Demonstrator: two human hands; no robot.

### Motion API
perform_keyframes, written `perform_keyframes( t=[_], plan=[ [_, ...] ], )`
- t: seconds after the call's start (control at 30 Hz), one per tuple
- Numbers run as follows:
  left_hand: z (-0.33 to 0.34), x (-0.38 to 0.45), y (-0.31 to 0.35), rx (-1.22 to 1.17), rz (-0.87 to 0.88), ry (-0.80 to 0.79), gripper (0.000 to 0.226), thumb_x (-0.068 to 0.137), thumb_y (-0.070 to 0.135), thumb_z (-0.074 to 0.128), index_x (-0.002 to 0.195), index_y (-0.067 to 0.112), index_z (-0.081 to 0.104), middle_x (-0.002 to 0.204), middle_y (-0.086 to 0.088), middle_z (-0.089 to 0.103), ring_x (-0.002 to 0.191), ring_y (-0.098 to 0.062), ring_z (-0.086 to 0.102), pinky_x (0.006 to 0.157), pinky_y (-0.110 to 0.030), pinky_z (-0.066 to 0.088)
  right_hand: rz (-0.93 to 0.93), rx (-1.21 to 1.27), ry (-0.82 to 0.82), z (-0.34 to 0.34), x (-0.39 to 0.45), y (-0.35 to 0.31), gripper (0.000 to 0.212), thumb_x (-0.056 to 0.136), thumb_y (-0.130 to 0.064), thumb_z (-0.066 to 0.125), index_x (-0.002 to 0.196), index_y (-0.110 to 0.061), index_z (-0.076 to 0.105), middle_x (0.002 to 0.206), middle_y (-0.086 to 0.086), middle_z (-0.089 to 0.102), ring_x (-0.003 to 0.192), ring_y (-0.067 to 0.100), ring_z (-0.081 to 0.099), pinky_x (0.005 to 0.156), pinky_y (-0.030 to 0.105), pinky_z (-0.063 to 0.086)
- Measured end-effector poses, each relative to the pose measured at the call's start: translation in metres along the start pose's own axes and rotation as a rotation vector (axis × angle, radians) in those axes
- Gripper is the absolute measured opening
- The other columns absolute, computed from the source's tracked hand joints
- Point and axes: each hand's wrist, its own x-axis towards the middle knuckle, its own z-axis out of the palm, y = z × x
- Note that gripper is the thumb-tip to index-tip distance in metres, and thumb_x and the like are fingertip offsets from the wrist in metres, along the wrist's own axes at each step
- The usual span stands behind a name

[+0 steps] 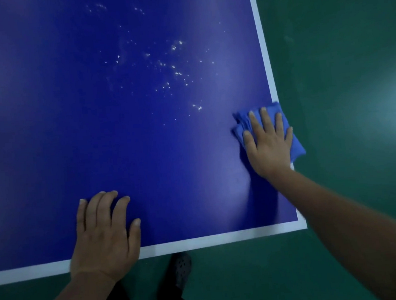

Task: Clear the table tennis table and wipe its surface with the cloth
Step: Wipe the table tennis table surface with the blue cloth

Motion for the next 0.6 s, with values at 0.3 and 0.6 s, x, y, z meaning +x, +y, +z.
perform_keyframes(
  t=[0.3,0.6],
  plan=[
    [-0.003,0.0,-0.002,-0.069,0.006,-0.012,0.055,0.093,0.041,0.034,0.126,0.003,0.056,0.134,-0.017,0.045,0.132,-0.037,0.039,0.12,-0.057,0.014,0.189,0.02,-0.045,0.004,-0.117,0.014,0.06,0.097,-0.055,0.024,0.155,-0.038,0.028,0.166,-0.009,0.015,0.153,0.029,0.005,0.119,0.062,0.009],
    [-0.021,0.016,-0.032,-0.208,-0.117,0.114,0.053,0.093,0.039,0.036,0.129,0.005,0.055,0.139,-0.013,0.043,0.134,-0.033,0.037,0.122,-0.051,0.011,-0.173,-0.031,-0.067,0.013,-0.07,-0.104,0.062,0.097,-0.059,0.015,0.155,-0.039,0.023,0.166,-0.009,0.013,0.153,0.03,0.003,0.119,0.06,0.0]
  ],
)
